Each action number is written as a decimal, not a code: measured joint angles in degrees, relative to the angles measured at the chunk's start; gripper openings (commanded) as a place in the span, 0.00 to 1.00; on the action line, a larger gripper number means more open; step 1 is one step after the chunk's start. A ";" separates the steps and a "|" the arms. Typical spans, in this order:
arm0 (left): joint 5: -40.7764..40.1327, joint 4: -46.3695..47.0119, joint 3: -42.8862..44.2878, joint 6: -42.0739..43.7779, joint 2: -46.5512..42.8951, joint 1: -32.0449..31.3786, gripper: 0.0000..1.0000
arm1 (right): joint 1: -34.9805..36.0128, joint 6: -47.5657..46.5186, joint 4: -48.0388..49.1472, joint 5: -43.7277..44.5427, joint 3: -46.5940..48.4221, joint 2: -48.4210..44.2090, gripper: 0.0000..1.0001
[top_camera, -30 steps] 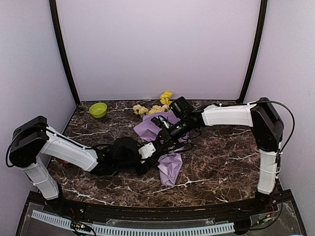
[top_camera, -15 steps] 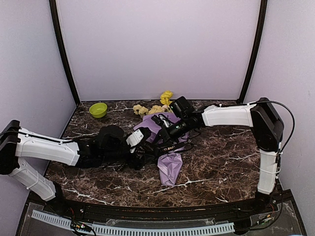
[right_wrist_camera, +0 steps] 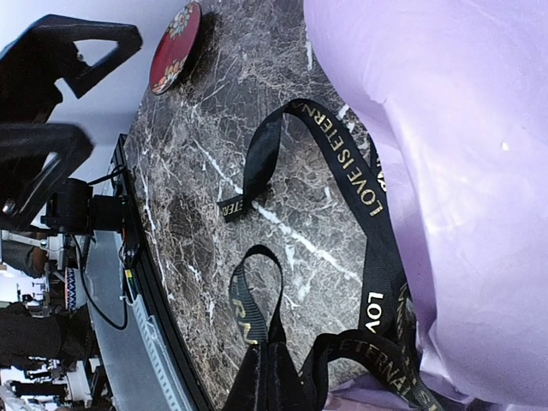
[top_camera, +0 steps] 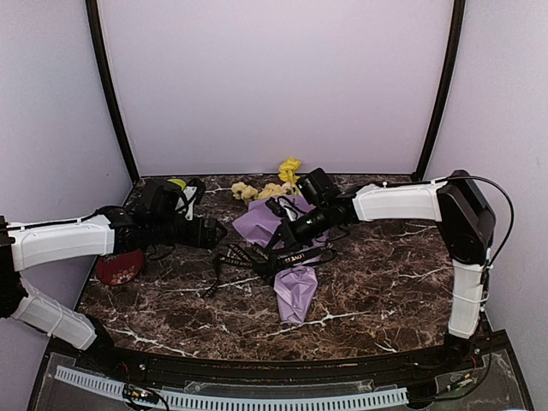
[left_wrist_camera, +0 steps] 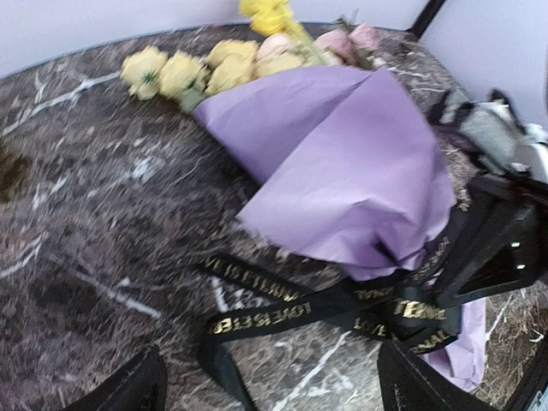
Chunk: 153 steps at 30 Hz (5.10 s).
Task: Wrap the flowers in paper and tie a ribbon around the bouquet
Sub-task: Pick up the left side of the half-tied ribbon at the center of the board, then place the left side of the half-tied ribbon on the folded bouquet, then pass from the right arm to the left
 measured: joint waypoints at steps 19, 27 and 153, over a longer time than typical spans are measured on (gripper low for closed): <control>6.73 -8.94 5.35 -0.94 22.80 6.93 0.42 | 0.00 1.55 3.87 1.66 -2.51 -2.05 0.00; 8.66 -9.03 2.40 -0.09 20.02 6.86 0.00 | 0.00 2.51 5.16 1.84 -3.39 -2.25 0.00; 40.98 30.93 4.81 22.58 27.67 -0.94 0.00 | -4.48 -19.98 -3.43 0.81 -3.28 -8.20 0.38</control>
